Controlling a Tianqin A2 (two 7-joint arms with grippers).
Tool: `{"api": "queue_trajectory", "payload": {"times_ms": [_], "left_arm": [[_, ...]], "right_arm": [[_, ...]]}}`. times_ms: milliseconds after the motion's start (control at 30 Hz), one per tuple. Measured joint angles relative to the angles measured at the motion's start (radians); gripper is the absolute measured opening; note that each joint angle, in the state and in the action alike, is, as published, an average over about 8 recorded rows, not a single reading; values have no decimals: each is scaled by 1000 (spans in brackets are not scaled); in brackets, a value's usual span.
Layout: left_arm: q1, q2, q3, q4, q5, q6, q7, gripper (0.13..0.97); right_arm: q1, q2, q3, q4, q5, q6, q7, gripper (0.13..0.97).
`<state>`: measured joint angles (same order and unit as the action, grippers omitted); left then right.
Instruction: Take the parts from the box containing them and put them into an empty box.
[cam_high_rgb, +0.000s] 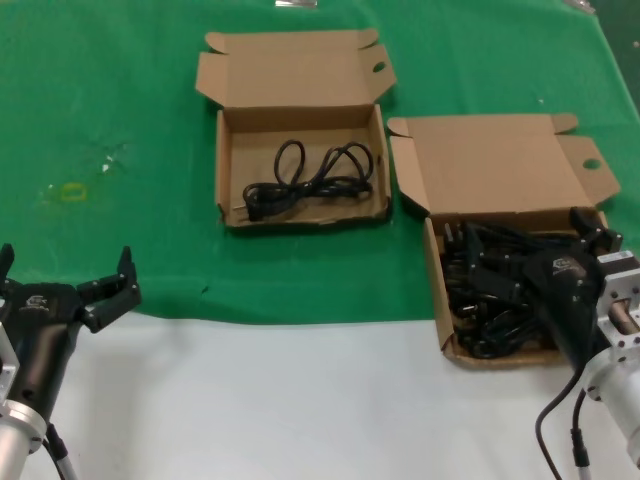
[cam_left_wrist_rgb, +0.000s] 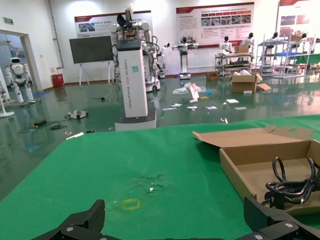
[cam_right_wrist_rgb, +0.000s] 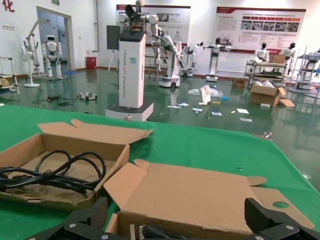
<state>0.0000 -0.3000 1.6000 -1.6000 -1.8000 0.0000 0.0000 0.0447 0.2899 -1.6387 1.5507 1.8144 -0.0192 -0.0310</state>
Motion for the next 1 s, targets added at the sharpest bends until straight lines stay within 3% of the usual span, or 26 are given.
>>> {"api": "queue_trajectory", "payload": {"times_ms": [1000], "left_arm": [[0, 0, 0, 0, 0, 0, 0, 966]], "right_arm": [[0, 0, 0, 0, 0, 0, 0, 966]]}}
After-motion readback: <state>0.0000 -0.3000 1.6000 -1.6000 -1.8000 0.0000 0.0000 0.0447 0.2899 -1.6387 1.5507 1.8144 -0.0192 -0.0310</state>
